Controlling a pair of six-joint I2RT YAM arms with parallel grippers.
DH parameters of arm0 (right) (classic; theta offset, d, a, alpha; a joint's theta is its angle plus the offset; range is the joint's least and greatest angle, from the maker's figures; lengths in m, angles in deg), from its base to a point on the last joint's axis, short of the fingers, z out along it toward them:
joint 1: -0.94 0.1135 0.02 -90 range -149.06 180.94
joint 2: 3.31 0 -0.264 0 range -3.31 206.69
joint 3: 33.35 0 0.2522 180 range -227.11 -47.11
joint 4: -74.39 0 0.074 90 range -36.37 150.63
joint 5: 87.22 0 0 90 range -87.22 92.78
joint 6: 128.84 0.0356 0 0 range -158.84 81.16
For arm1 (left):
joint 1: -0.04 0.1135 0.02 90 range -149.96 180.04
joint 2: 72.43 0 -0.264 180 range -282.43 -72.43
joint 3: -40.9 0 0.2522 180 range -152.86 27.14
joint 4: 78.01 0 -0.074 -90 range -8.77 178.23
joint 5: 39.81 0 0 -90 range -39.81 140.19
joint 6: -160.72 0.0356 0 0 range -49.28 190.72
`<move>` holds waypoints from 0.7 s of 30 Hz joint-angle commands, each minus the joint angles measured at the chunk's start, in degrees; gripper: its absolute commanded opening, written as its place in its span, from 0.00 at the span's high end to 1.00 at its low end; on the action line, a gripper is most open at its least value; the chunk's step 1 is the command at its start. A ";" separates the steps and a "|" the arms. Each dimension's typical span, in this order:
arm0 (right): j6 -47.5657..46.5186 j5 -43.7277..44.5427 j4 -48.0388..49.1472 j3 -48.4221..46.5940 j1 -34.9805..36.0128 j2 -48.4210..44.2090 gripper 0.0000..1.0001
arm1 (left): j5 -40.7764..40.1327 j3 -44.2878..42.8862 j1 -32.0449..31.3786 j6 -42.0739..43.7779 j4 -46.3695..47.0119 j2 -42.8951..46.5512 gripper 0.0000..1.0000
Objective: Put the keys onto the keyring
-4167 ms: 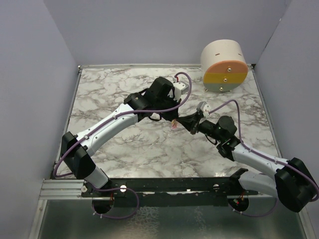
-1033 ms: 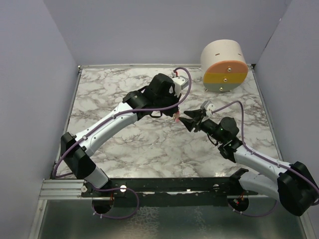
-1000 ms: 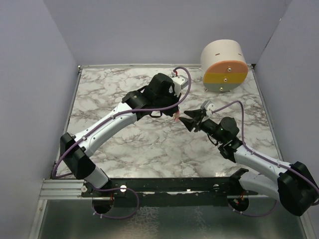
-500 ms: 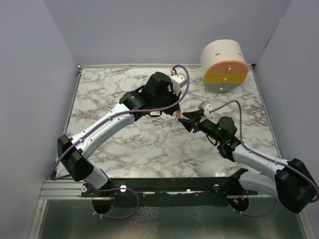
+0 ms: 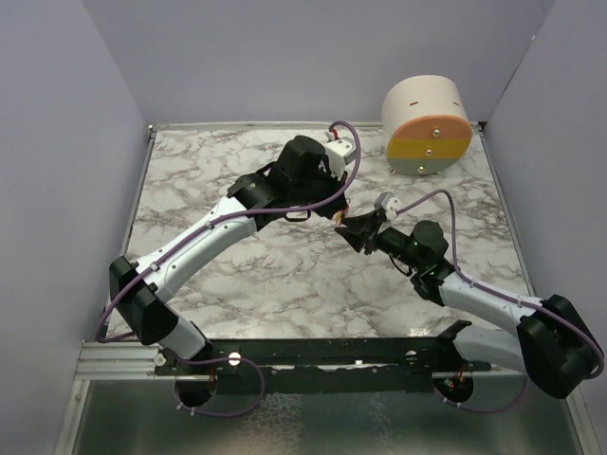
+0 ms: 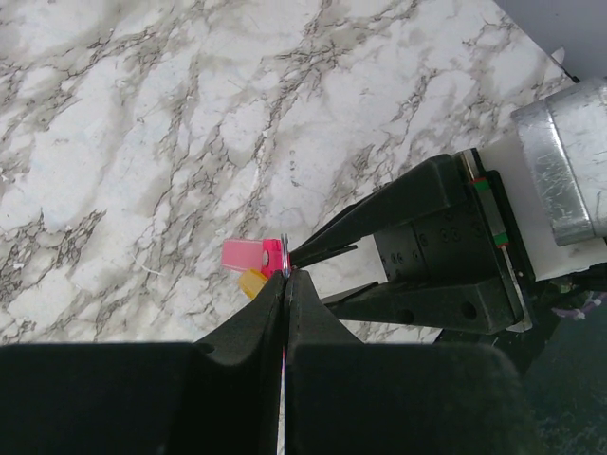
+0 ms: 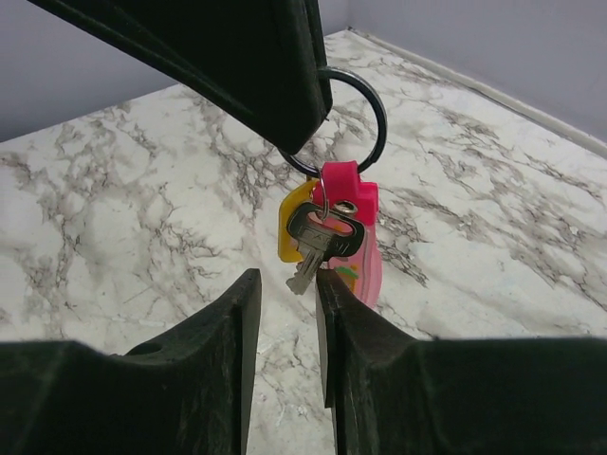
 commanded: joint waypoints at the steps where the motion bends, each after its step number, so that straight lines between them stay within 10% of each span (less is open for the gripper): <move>1: 1.14 -1.66 3.48 -1.43 -0.10 1.37 0.71 | 2.75 0.90 0.12 -0.84 2.98 0.22 1.00; 21: 1.00 2.84 2.00 -1.02 -0.10 -0.43 0.95 | 1.05 2.34 -0.02 -1.22 4.11 0.71 1.00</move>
